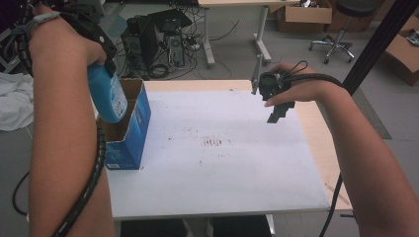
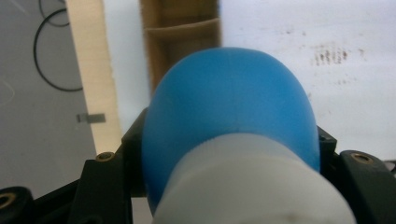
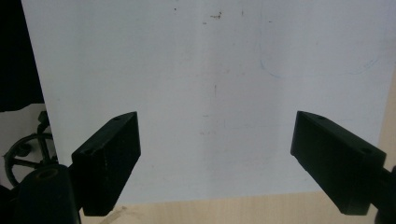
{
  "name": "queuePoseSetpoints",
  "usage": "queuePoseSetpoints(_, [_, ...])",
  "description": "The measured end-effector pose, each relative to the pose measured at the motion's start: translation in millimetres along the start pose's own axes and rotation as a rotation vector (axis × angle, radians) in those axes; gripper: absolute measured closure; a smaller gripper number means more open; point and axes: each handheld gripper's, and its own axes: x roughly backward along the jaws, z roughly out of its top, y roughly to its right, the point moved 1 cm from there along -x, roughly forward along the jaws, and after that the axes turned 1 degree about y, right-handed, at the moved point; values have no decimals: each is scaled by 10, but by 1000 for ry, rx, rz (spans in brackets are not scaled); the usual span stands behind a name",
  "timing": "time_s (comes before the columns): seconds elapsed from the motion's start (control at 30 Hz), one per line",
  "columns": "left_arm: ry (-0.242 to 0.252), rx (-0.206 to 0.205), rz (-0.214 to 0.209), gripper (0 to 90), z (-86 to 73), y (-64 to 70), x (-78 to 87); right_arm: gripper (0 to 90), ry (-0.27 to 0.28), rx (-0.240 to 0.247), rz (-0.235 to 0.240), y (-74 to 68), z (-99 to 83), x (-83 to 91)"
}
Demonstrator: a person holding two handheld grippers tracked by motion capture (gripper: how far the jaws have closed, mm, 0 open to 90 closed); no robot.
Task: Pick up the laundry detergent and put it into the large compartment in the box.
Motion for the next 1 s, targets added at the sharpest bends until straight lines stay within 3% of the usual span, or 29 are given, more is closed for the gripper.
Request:
queuePoseSetpoints(0.2, [-14, 23, 2, 391, 69, -109, -151, 160, -3, -2, 1, 13, -4, -6])
queuePoseSetpoints(0.37, [-20, -1, -6, 391, 120, -171, -332, 160, 0, -9, 2, 38, -40, 0])
queuePoseSetpoints(0.67, [-41, -3, -12, 391, 139, -260, -516, 160, -1, -17, 0, 41, -36, 27])
queuePoseSetpoints(1.0, [-60, -16, -17, 390, 137, -353, -889, 160, -7, -17, -4, 28, -26, 18])
